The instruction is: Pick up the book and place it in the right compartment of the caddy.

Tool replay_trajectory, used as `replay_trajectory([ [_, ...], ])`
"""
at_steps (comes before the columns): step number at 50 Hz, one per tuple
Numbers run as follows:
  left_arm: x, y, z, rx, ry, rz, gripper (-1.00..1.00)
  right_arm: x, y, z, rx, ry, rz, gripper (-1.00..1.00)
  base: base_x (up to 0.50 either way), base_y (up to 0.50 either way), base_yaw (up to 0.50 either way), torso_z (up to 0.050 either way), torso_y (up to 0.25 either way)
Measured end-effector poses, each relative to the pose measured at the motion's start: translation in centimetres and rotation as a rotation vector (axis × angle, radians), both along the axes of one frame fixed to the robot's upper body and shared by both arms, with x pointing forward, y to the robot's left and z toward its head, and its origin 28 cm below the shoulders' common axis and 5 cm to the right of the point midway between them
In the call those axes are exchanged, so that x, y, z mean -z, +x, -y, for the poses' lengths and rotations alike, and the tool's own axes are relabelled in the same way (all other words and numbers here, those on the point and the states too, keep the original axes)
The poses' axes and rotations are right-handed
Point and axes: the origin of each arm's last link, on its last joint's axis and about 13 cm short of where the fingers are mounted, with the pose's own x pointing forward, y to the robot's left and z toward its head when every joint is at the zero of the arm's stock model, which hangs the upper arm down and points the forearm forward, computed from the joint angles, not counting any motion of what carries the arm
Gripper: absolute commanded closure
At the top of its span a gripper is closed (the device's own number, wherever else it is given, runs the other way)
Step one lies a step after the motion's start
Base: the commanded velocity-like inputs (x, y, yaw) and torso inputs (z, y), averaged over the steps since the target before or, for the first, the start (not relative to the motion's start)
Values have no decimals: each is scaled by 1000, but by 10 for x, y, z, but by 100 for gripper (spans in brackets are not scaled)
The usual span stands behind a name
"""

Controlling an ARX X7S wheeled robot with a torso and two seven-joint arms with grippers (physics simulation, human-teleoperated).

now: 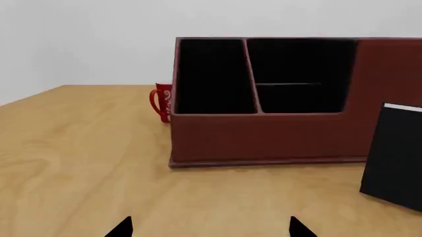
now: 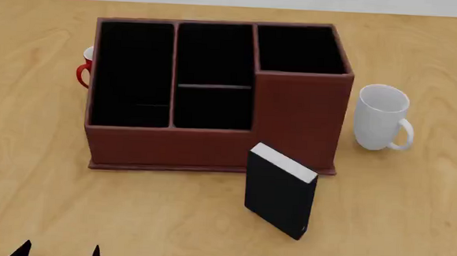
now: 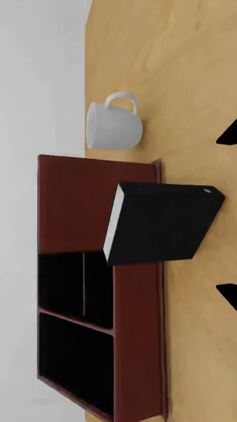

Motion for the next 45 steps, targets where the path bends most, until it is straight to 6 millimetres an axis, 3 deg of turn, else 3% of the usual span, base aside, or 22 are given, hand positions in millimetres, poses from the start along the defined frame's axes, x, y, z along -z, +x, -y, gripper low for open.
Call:
replay_trajectory([
  [24,-11,2,-3,-5,-30,12,-100,-9,1,4,4,11,5,-100,0,0,0,0,0],
  [32,-33,7,-7,-4,-46,70,-100,-30,4,7,18,17,45,-100,0,0,0,0,0],
  [45,-91,20,-13,33,-34,203,-100,-81,15,17,28,22,138,-100,0,0,0,0,0],
])
